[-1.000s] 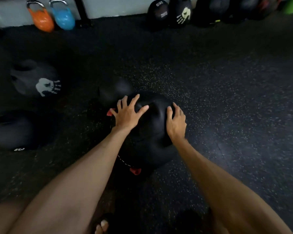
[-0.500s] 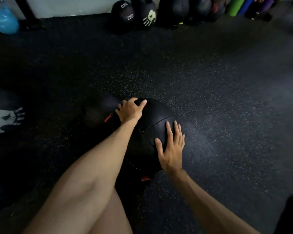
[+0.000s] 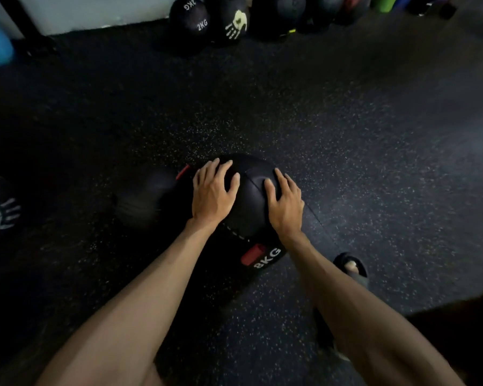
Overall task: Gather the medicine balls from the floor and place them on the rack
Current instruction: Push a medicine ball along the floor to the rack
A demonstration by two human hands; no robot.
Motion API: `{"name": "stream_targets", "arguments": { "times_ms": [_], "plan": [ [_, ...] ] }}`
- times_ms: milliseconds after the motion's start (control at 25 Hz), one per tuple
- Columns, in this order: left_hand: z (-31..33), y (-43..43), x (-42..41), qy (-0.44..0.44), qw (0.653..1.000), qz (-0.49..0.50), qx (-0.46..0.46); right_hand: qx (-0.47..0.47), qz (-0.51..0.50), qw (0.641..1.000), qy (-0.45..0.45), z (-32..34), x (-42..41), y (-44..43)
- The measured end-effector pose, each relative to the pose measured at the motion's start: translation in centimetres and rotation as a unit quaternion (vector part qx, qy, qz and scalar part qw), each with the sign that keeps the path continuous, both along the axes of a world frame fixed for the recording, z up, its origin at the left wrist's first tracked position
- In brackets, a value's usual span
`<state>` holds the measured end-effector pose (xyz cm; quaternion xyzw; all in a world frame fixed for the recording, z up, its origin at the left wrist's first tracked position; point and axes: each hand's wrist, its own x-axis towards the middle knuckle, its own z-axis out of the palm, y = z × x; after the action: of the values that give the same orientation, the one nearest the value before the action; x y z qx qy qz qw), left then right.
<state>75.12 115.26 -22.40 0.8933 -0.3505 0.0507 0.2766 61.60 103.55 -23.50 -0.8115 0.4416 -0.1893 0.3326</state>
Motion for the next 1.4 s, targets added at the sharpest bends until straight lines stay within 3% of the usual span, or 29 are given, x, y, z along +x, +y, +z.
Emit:
{"name": "stream_targets", "arguments": {
  "times_ms": [400, 600, 760, 920, 1040, 1200, 1400],
  "plan": [
    [-1.3, -5.3, 0.4, -0.061, 0.991, 0.118, 0.008, 0.146, -0.021, 0.989, 0.03, 1.0, 12.9, -14.2],
    [-1.6, -8.9, 2.8, -0.054, 0.983, 0.174, 0.006, 0.192, 0.038, 0.98, 0.042, 0.7, 18.9, -19.5],
    [0.0, -12.5, 8.1, 0.0, 0.971, 0.235, 0.043, 0.139, 0.153, 0.978, -0.017, 0.7, 21.3, -21.3],
    [1.6, -15.9, 13.6, 0.15, 0.93, 0.329, 0.071, 0.006, 0.255, 0.966, -0.04, -0.3, 19.2, -20.5],
    [2.3, -17.6, 16.8, 0.193, 0.902, 0.379, 0.076, -0.074, 0.317, 0.945, -0.025, -0.9, 17.7, -19.9],
    [2.1, -18.0, 18.6, 0.166, 0.92, 0.352, 0.049, -0.056, 0.302, 0.952, 0.001, -0.6, 21.9, -21.0],
    [-0.1, -17.4, 17.5, 0.0, 0.957, 0.266, 0.117, 0.045, 0.272, 0.96, 0.046, 0.9, 31.7, -23.6]
  ]
}}
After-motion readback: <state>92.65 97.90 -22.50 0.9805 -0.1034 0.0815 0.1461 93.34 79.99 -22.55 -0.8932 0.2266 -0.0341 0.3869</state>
